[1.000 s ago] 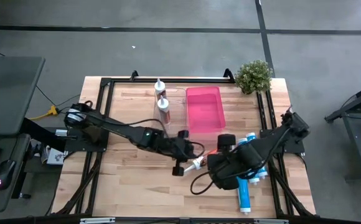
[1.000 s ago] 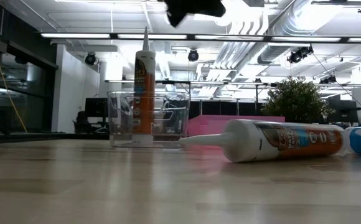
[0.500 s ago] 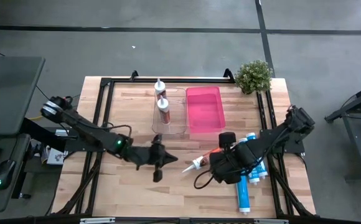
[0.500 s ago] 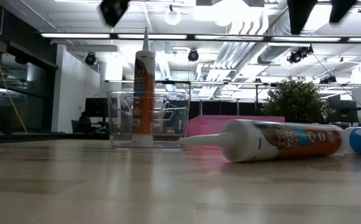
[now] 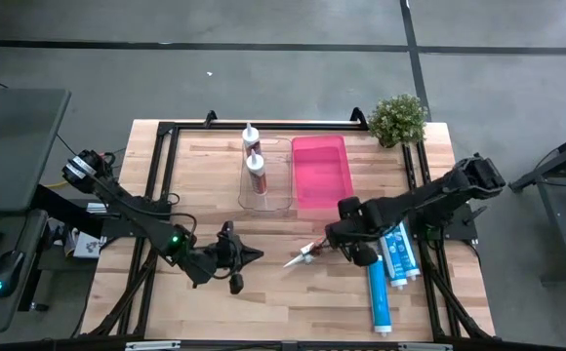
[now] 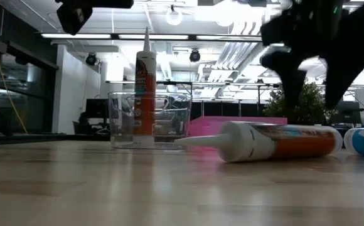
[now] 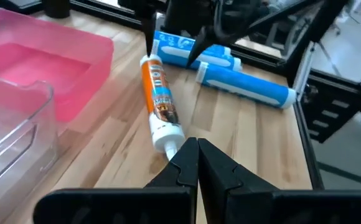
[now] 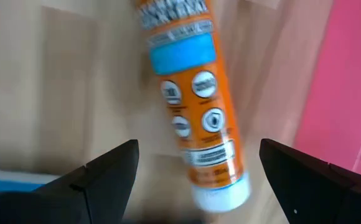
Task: Pick & place silicon tubes, Sealant and Lysol wipes
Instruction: Put the orange sealant into the transparent bin
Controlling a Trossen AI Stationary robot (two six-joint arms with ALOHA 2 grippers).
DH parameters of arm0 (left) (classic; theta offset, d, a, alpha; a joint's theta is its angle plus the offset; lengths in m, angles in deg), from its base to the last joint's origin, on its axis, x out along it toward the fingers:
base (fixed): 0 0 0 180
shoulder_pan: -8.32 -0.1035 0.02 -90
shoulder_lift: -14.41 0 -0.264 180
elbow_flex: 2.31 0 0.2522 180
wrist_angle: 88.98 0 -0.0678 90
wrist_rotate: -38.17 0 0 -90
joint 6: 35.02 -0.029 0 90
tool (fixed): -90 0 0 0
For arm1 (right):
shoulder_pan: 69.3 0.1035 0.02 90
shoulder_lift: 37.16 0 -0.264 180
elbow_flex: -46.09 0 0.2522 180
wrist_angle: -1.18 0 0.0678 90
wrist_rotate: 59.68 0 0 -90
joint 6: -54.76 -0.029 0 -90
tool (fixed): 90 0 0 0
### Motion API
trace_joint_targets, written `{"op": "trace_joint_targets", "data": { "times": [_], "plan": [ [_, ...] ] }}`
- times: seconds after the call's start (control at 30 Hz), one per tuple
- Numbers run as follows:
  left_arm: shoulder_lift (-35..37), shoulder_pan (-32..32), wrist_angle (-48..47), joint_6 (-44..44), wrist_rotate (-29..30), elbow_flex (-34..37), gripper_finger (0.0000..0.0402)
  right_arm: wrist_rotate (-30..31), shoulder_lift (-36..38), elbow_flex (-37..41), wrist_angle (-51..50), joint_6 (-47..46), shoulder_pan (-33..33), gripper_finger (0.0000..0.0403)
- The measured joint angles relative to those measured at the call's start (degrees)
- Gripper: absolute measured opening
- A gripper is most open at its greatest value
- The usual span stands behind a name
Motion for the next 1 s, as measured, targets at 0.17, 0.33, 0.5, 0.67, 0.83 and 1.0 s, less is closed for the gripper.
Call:
{"op": "trace_joint_targets", "data": {
  "times": [0.17,0.33,0.5,0.67,0.83,1.0],
  "plan": [
    [0.00,-0.06,-0.10,1.68,0.59,0.60,0.0000,-0.58,0.00,5.37,6.73,5.76,-5.31,0.0330],
    [-0.02,-0.13,-0.10,2.01,1.33,0.60,0.0000,-2.73,-0.16,10.94,14.34,9.25,-9.29,0.0330],
    [-0.02,-0.13,-0.17,2.45,1.91,0.60,0.0000,-5.82,-1.91,14.33,19.99,10.15,-10.29,0.0330],
    [-0.02,-0.13,-0.25,3.52,1.93,0.60,0.0000,-7.36,-4.22,14.53,22.03,9.91,-8.66,0.0330],
    [-0.02,-0.13,-0.30,3.90,1.98,0.60,0.0000,-7.59,-5.89,14.47,23.11,3.66,-6.70,0.0330],
    [-0.04,-0.13,-0.29,3.90,1.89,0.60,0.0000,-7.73,-6.64,14.45,24.42,-2.40,-4.87,0.0330]
  ]
}}
